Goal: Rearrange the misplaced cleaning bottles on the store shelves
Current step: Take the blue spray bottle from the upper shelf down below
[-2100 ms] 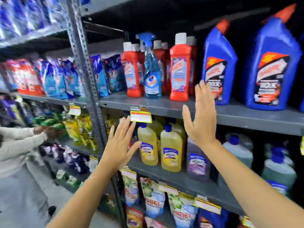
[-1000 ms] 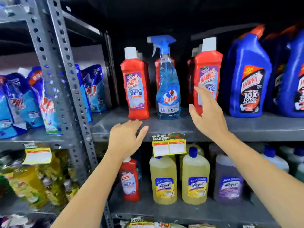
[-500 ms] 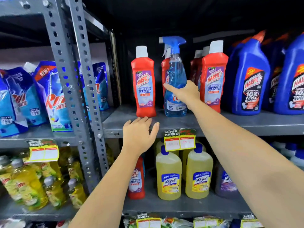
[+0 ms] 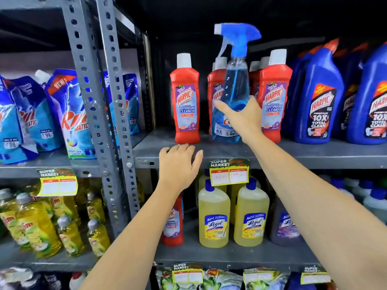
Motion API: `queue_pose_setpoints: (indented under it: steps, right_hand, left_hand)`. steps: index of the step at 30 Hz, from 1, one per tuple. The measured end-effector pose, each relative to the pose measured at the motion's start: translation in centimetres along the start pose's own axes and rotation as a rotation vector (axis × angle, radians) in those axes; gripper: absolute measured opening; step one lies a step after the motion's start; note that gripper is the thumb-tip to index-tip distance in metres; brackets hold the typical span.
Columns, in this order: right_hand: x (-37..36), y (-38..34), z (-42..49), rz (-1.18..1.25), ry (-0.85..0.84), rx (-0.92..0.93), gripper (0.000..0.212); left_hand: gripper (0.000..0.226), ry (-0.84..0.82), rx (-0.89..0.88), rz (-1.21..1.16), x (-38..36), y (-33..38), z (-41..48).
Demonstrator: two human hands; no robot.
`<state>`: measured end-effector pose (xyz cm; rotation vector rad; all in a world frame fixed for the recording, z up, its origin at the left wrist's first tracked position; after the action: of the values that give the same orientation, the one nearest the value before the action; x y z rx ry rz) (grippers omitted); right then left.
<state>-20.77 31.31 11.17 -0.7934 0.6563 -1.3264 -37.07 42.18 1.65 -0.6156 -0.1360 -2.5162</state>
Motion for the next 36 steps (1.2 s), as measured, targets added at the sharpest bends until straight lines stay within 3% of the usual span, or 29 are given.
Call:
queue_pose_setpoints:
  steps: [3, 8, 12, 18, 22, 25, 36]
  right_hand:
    - [2.1, -1.8, -1.5, 0.125, -0.040, 0.016, 0.066]
    - [5.2, -2.7, -6.7, 0.279, -0.149, -0.011, 0.064]
    - [6.8, 1.1, -13.4, 0.298, -0.207, -0.067, 0.037]
    - [6.6, 11.6, -22.5, 0.094, -0.306, -0.239, 0.041]
    - [5.2, 18.7, -24.5, -0.052, -0.299, -0.372, 0.053]
    - [4.6, 23.0, -24.4, -0.129, -0.254, -0.436, 0.072]
    - [3.4, 28.5, -23.6, -0.265, -0.194, -0.444, 0.057]
  left_hand:
    - [0.044, 0.034, -0.001, -0.038, 0.3, -0.1, -1.3]
    - [0.057, 0.027, 0.007, -0.120, 1.5, 0.4, -6.2]
    - [0.053, -0.022, 0.030, -0.222, 0.9, 0.4, -13.8]
    - [0.057, -0.603, -0.027, -0.116, -6.6, -1.4, -28.7]
    - [0.067, -0.869, 0.038, -0.063, -9.6, -3.1, -33.4]
    - [0.071, -0.915, 0.047, -0.059, -11.0, -3.6, -34.6]
    - [0.072, -0.915, 0.048, -0.097, -11.8, -4.0, -36.2]
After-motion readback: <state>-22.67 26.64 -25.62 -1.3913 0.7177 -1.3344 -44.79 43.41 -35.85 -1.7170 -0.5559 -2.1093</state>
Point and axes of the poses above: each hand's wrist, its own z-axis towards the middle knuckle, its own x-axis out of the back of the hand, y = z × x, the point moved 5 cm from there along z, towards the middle knuckle, and after that the axes turned 10 degrees about y, right-handed, at the moved point
